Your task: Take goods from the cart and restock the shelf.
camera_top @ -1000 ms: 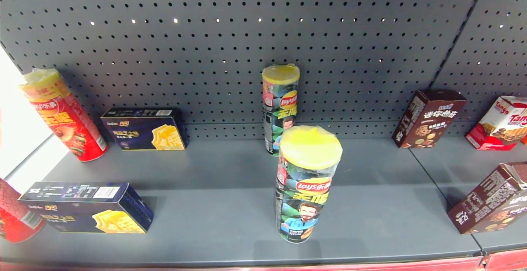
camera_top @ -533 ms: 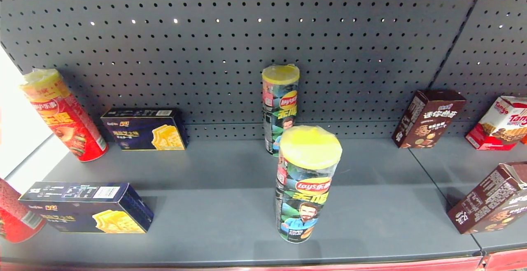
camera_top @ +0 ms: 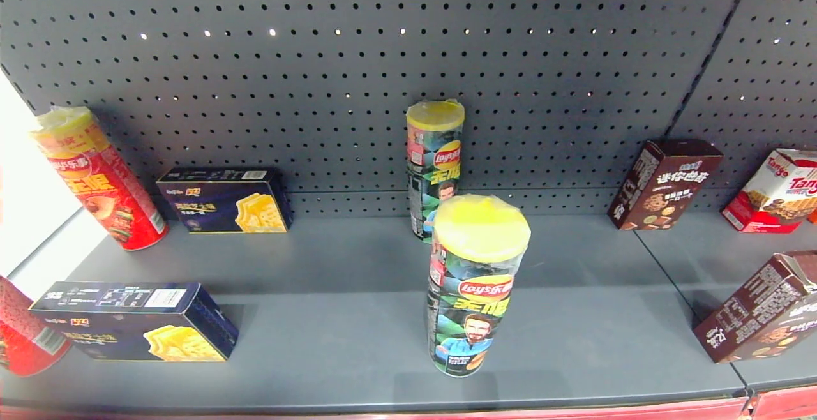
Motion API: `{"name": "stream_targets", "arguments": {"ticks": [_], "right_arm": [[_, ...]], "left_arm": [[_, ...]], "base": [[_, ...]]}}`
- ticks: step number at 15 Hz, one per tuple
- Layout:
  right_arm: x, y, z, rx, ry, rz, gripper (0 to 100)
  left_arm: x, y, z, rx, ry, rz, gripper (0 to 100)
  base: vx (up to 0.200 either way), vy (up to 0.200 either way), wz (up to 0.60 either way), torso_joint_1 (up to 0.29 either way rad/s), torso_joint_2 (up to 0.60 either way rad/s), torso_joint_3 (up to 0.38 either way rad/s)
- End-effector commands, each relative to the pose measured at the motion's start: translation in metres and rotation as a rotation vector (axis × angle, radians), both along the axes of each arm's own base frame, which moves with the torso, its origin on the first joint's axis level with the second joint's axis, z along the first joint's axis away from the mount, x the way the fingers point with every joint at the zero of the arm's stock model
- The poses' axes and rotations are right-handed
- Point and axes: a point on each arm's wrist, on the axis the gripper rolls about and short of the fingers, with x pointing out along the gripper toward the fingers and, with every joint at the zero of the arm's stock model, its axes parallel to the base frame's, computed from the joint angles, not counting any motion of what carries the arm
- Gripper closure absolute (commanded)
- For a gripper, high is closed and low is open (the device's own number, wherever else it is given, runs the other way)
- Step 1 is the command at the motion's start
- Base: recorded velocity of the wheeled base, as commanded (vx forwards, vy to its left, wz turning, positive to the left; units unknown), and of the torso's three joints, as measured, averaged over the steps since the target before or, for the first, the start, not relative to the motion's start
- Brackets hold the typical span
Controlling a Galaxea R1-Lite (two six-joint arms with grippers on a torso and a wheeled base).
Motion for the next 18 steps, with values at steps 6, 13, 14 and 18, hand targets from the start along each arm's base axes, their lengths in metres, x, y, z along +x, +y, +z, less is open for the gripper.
{"name": "stream_targets", "arguments": {"ticks": [6, 13, 14, 18], "right_arm": [[0.000, 0.000, 0.000, -0.001, 0.001, 0.000, 0], [0.000, 0.001, 0.085, 0.047, -0.066, -0.002, 0], [0.016, 0.007, 0.108, 0.051, 0.011, 0.005, 0], [0.049, 0.024, 0.137, -0.054, 0.079, 0.186, 0]], "left_arm": [[0.001, -0.001, 0.000, -0.091, 0.030, -0.049, 0], [0.001, -0.001, 0.000, -0.091, 0.029, -0.049, 0], [0.001, -0.001, 0.000, -0.091, 0.029, -0.047, 0], [0.001, -0.001, 0.000, -0.085, 0.030, -0.049, 0]], "base": [[0.000, 0.000, 0.00, 0.000, 0.00, 0.000], [0.000, 0.000, 0.00, 0.000, 0.00, 0.000], [0.000, 0.000, 0.00, 0.000, 0.00, 0.000], [0.000, 0.000, 0.00, 0.000, 0.00, 0.000]]}}
